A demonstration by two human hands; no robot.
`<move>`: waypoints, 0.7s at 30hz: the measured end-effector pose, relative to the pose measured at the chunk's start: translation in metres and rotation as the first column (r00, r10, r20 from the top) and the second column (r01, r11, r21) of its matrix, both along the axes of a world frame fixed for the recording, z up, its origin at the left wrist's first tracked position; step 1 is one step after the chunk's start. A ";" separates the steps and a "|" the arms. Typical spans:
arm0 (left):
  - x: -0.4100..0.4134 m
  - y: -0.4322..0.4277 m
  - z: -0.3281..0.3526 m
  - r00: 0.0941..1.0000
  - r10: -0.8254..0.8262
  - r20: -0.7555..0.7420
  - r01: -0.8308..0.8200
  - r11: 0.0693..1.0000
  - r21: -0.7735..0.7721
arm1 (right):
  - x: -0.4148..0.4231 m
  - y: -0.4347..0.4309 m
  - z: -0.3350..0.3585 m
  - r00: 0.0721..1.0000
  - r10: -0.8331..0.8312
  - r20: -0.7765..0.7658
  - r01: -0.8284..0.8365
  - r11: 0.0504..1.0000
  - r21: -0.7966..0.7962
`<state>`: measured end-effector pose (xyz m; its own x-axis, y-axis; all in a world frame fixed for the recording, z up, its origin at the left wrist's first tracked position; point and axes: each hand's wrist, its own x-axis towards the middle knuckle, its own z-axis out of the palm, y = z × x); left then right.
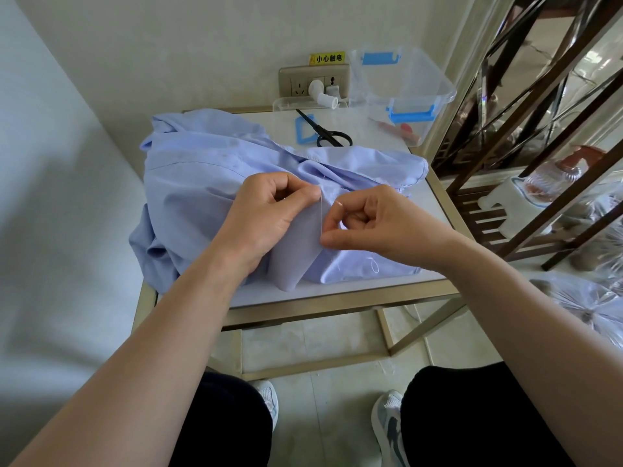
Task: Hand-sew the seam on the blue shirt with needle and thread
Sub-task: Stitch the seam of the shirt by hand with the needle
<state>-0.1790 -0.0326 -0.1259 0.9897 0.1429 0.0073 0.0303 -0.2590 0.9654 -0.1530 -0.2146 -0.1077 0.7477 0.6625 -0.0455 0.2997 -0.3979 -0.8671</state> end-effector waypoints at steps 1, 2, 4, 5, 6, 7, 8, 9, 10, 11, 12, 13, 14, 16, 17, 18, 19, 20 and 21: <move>0.000 0.000 0.000 1.000 -0.003 0.002 0.003 1.000 0.003 | -0.001 -0.001 0.001 1.000 0.023 -0.015 -0.023 0.999 -0.027; -0.001 0.000 0.000 1.000 -0.006 0.002 0.006 1.000 0.003 | 0.000 -0.002 0.001 1.000 0.016 -0.014 -0.016 0.999 -0.036; -0.001 0.001 0.001 1.000 -0.018 -0.009 0.018 1.000 -0.013 | 0.003 -0.005 -0.001 0.996 -0.087 0.009 0.087 0.996 0.011; -0.002 0.001 0.002 0.999 -0.026 -0.020 0.026 0.999 -0.028 | 0.006 -0.006 -0.002 0.988 -0.156 0.005 0.156 0.986 0.062; -0.002 0.001 0.003 0.999 -0.036 -0.031 0.035 0.998 -0.043 | 0.008 -0.006 -0.003 0.976 -0.216 -0.010 0.216 0.969 0.117; -0.003 0.001 0.004 0.998 -0.048 -0.035 0.046 0.998 -0.051 | 0.011 -0.007 -0.004 0.966 -0.257 -0.033 0.259 0.952 0.163; -0.004 0.001 0.004 0.997 -0.064 -0.033 0.062 0.997 -0.052 | 0.012 -0.007 -0.005 0.959 -0.277 -0.058 0.282 0.940 0.193; -0.005 0.001 0.004 0.996 -0.081 -0.029 0.080 0.996 -0.046 | 0.013 -0.007 -0.007 0.959 -0.271 -0.081 0.283 0.937 0.207; -0.006 0.000 0.005 0.995 -0.098 -0.027 0.097 0.995 -0.038 | 0.012 -0.005 -0.008 0.964 -0.246 -0.100 0.262 0.944 0.202; -0.007 0.000 0.005 0.993 -0.115 -0.025 0.115 0.993 -0.029 | 0.011 -0.002 -0.009 0.969 -0.218 -0.112 0.236 0.954 0.185; -0.007 0.001 0.006 0.991 -0.131 -0.021 0.130 0.991 -0.020 | 0.009 0.001 -0.010 0.973 -0.201 -0.117 0.218 0.962 0.162; -0.008 0.002 0.006 0.990 -0.141 -0.019 0.141 0.990 -0.009 | 0.009 0.002 -0.010 0.973 -0.203 -0.110 0.217 0.966 0.141; -0.009 0.004 0.007 0.989 -0.149 -0.022 0.149 0.989 0.003 | 0.010 0.003 -0.010 0.971 -0.219 -0.094 0.230 0.965 0.124; -0.009 0.009 0.008 0.984 -0.169 -0.054 0.171 0.985 0.036 | 0.012 0.002 -0.010 0.962 -0.262 -0.079 0.270 0.956 0.114; -0.010 0.012 0.008 0.981 -0.182 -0.070 0.186 0.981 0.060 | 0.013 0.001 -0.009 0.958 -0.278 -0.075 0.285 0.951 0.116; -0.010 0.015 0.008 0.977 -0.195 -0.083 0.201 0.976 0.082 | 0.014 -0.001 -0.009 0.955 -0.289 -0.070 0.295 0.948 0.115; -0.011 0.018 0.009 0.974 -0.206 -0.095 0.216 0.971 0.100 | 0.014 -0.001 -0.009 0.953 -0.296 -0.064 0.301 0.947 0.112; -0.012 0.022 0.010 0.971 -0.216 -0.105 0.228 0.966 0.119 | 0.013 -0.001 -0.010 0.953 -0.299 -0.057 0.304 0.947 0.108; -0.013 0.026 0.011 0.967 -0.228 -0.117 0.243 0.960 0.139 | 0.013 -0.001 -0.010 0.952 -0.302 -0.050 0.306 0.946 0.105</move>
